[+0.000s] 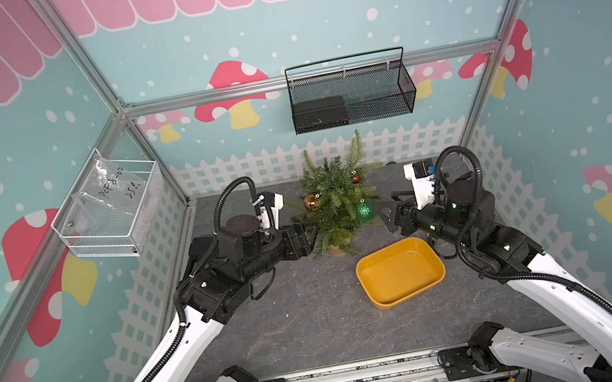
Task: Decorate the small christmas tree with ornaments
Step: Reset both arms
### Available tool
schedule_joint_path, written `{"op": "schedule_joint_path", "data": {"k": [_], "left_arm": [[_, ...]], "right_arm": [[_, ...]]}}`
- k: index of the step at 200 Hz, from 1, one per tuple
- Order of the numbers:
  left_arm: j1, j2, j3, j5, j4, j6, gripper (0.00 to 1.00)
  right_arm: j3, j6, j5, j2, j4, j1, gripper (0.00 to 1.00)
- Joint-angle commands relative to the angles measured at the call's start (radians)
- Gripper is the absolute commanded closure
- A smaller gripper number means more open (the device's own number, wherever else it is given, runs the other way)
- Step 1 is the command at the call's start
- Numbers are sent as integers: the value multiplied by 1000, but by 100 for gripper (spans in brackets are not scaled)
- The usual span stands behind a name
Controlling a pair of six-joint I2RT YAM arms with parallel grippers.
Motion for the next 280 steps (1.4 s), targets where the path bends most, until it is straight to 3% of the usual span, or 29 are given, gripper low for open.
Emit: {"op": "schedule_joint_path", "data": {"k": [1,31,35,38,75,121,157,172,200,219,237,261,280], "left_arm": [[-6,-38,-46,51,27,-33,0],[-17,-119,-181,-9,42,-46,1],[-17,-131,-201,-19,43,-48,1],[-17,-140,-215,-23,45,-51,1],[-36,-254,-406,-177,68,-96,0],[-40,-364,-584,-522,73,-96,1],[1,-323,-607,-727,147,52,0],[74,-269,-605,-751,211,129,0],[249,-166,-615,-737,369,241,0],[385,-79,-621,-700,458,261,0],[476,15,-645,-667,586,288,0],[511,170,-676,-655,796,344,1],[519,279,-728,-637,1037,365,1]], "right_arm": [[-87,-40,-20,-63,-13,-4,22],[-254,-45,27,-162,-9,-4,20],[-278,-46,43,-178,-8,-3,4],[-295,-50,59,-190,-9,-4,1],[-510,-36,274,-306,43,-3,1],[-642,46,815,-411,140,-5,0],[-606,-7,1141,-211,255,-31,0],[-580,-16,1285,-107,290,-65,0],[-616,-36,1440,32,453,-208,1],[-618,-22,1484,109,503,-309,0],[-695,-187,1557,190,749,-330,0],[-810,-290,1589,328,1113,-357,1],[-869,-338,1488,365,1349,-382,1]]}}
